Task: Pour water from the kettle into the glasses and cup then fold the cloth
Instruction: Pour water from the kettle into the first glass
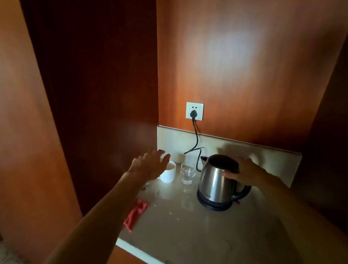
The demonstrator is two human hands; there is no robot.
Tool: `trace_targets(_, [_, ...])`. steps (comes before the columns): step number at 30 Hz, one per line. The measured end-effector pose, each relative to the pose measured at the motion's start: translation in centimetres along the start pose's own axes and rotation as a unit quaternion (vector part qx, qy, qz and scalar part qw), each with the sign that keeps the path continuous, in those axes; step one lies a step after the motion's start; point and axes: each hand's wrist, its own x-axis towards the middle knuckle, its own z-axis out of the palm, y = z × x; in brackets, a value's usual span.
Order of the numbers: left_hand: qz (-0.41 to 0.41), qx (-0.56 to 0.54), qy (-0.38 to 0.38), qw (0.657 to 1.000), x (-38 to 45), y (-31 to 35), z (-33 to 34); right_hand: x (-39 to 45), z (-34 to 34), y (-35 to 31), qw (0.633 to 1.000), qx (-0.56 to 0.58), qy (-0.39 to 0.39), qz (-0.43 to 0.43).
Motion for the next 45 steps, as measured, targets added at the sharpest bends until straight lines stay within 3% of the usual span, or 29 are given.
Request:
trace_targets(4, [-0.017,-0.016,0.011,1.000,2.1,-0.9,3.2,-0.1,2.2,1.3,0.990,0.106,0.034,0.091])
trace_targets(6, [-0.011,-0.019,0.007,1.000,2.8,-0.3,4.3,0.4,2.9,2.0,0.979,0.175,0.054,0.092])
trace_targets(10, [-0.009,-0.010,0.012,1.000,4.5,0.0,6.3,0.6,3.1,2.7,0.940,0.320,0.031,0.115])
trace_targets(14, [-0.023,0.032,0.020,0.999,6.0,-0.5,8.0,0.8,4.4,1.8,0.896,0.409,0.111,0.131])
trace_targets(18, [-0.043,0.136,0.003,0.990,8.0,-4.0,9.4,1.5,5.9,2.5,0.901,0.399,0.139,0.102])
trace_targets(22, [-0.116,0.092,-0.011,0.989,9.5,-8.3,10.6,1.8,7.2,2.5,0.898,0.350,0.255,0.078])
trace_targets(24, [-0.144,0.046,-0.019,0.988,9.9,-9.7,11.6,2.1,7.6,2.7,0.897,0.340,0.277,0.065])
trace_targets(29, [-0.191,-0.055,-0.008,0.980,10.6,-10.8,14.2,2.6,7.9,3.3,0.893,0.351,0.275,0.061])
trace_targets(32, [-0.208,-0.093,0.049,0.972,11.0,-11.2,15.1,3.1,8.2,3.9,0.885,0.385,0.250,0.082])
trace_targets(45, [-0.174,-0.104,0.049,0.978,8.5,-7.8,12.7,3.4,7.8,4.4,0.862,0.437,0.228,0.114])
